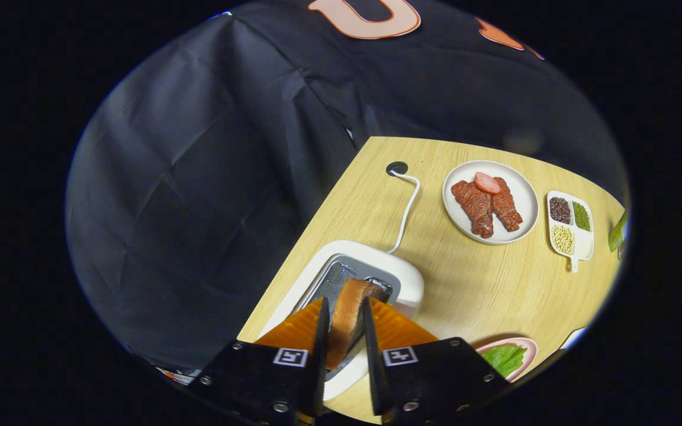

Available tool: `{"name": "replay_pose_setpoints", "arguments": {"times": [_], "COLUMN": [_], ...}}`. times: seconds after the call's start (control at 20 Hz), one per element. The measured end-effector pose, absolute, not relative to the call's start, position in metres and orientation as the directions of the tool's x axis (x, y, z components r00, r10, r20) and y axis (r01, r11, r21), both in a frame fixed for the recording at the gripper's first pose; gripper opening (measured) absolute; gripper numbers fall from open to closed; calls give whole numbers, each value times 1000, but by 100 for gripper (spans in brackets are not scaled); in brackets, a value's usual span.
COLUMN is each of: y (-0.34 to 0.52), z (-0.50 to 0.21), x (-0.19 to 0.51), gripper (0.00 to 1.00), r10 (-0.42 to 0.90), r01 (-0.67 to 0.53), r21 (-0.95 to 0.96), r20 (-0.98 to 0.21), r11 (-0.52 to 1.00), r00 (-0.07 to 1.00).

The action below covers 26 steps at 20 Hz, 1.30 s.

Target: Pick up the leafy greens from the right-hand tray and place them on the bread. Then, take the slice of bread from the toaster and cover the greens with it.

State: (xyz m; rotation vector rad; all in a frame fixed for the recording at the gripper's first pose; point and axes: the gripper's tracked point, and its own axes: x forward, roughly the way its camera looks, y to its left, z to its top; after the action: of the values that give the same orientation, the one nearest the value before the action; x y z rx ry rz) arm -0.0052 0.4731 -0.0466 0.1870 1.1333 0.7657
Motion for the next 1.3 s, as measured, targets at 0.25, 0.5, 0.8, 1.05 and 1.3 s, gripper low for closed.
{"name": "replay_pose_setpoints", "arguments": {"times": [0.25, 0.5, 0.8, 1.05, 1.3], "y": [469, 463, 450, 436, 419], "z": [-44, -29, -14, 4, 10], "x": [-5, -6, -9, -12, -18], "gripper": [11, 10, 10, 10, 10], "r10": [655, 692, 739, 783, 822], "r01": [-470, -468, -471, -484, -474], "r21": [510, 547, 591, 626, 676], "r20": [-723, -685, -629, -569, -513], "r11": [720, 694, 655, 611, 564], "r00": [219, 226, 241, 252, 247]}}
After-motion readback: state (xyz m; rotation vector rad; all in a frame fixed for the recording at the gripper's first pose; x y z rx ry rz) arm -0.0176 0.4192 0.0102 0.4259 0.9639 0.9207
